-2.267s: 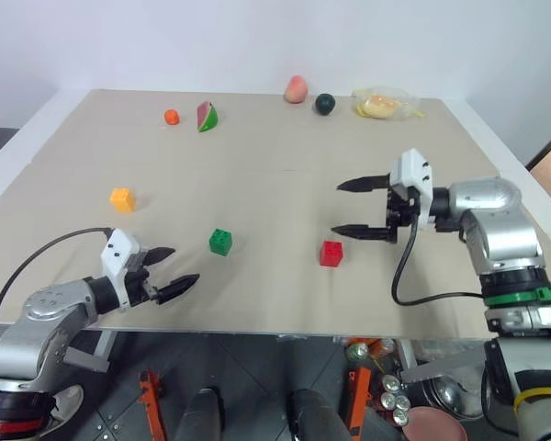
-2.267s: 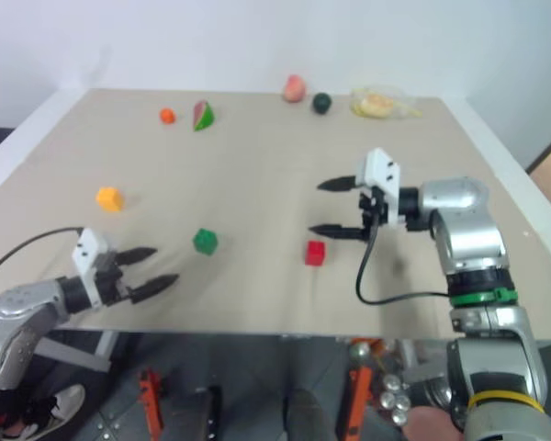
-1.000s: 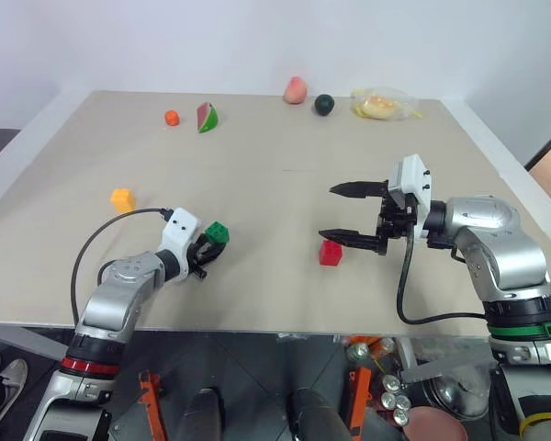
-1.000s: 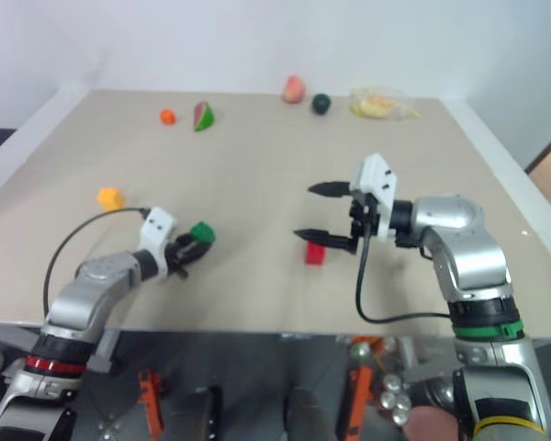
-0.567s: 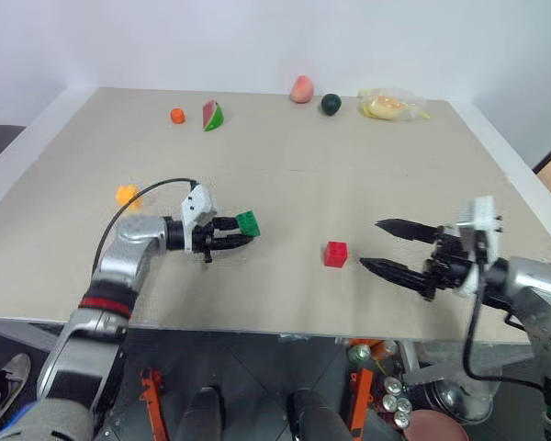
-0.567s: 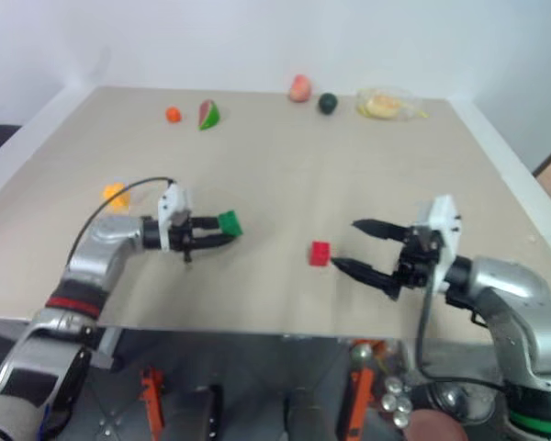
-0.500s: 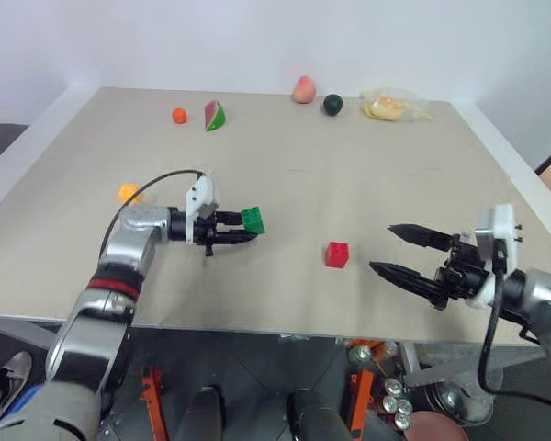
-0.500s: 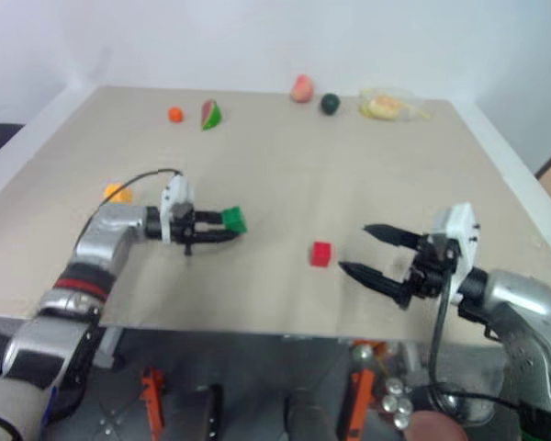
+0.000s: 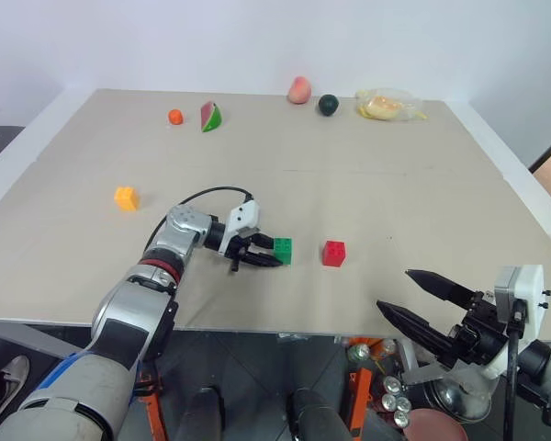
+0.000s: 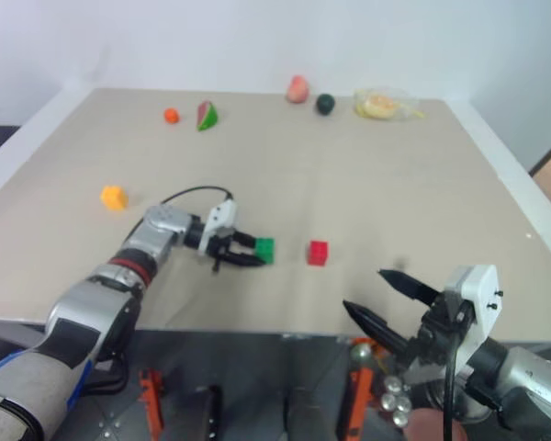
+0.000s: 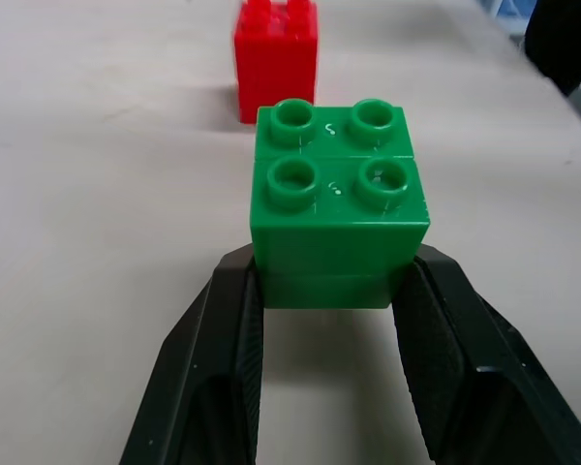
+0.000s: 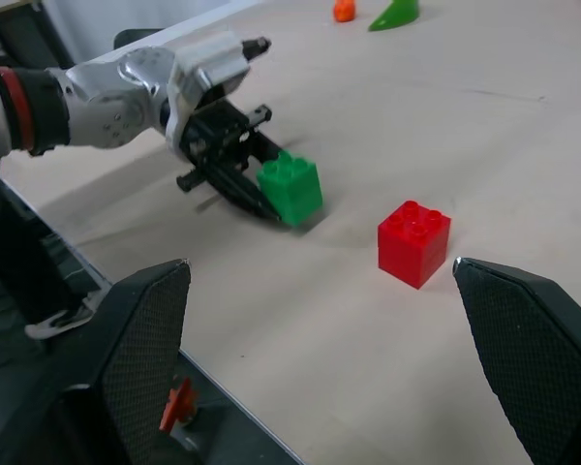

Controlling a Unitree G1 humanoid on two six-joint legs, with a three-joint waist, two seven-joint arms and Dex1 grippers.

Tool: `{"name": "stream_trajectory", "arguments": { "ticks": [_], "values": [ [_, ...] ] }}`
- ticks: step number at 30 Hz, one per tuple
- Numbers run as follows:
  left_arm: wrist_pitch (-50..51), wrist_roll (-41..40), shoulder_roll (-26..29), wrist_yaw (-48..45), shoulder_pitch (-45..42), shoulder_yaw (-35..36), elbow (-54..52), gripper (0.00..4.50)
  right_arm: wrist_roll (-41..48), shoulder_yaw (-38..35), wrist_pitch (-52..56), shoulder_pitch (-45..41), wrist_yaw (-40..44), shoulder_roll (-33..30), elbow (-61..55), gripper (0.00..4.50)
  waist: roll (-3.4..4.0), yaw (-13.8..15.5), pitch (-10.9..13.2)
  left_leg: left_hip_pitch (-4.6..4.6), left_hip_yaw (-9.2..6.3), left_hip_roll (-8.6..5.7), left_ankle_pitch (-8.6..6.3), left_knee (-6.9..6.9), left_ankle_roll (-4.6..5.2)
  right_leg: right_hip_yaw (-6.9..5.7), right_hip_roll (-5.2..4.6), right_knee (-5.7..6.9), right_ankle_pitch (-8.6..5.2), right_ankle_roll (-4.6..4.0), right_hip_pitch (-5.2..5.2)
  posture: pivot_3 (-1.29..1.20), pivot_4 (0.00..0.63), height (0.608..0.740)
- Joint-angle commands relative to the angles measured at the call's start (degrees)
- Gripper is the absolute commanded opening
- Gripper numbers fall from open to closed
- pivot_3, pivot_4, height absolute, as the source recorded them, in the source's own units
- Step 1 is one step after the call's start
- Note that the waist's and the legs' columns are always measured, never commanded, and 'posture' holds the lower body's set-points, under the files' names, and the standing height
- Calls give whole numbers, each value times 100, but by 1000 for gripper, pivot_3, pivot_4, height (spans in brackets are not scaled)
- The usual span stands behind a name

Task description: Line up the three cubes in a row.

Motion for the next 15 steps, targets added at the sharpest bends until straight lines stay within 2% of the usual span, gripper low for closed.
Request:
{"name": "stream_trajectory", "arguments": {
  "ticks": [1, 8, 11, 15],
  "values": [
    [-201, 253, -107, 351, -208, 8, 62, 1717, 159, -90, -185, -25, -176, -54, -177, 4500, 0, 1, 0, 1, 1, 0, 0, 1, 0, 1, 0, 0, 1, 0, 0, 0, 150, 740],
    [-211, 651, -228, 1039, -307, -29, 157, 1717, 121, 173, -263, -288, -331, -178, -59, 4500, 0, 4, 0, 0, 0, 0, 0, -1, 1, 0, 0, 0, 0, 1, -1, 0, 150, 740],
    [-68, 612, -273, 1101, -319, 91, 187, 1717, 100, 271, -293, -364, -371, -221, -12, 4500, 0, 11, 0, -1, 0, 0, 0, -1, 1, 0, 0, 0, -1, 2, 0, 0, 150, 740],
    [54, 496, -265, 736, -317, 217, 195, 1717, 93, 368, -295, -493, -391, -300, 52, 4500, -1, 11, -1, 1, 0, -1, 1, 0, 2, 0, 0, 0, 1, 0, 2, 0, 150, 740]
  ]
}}
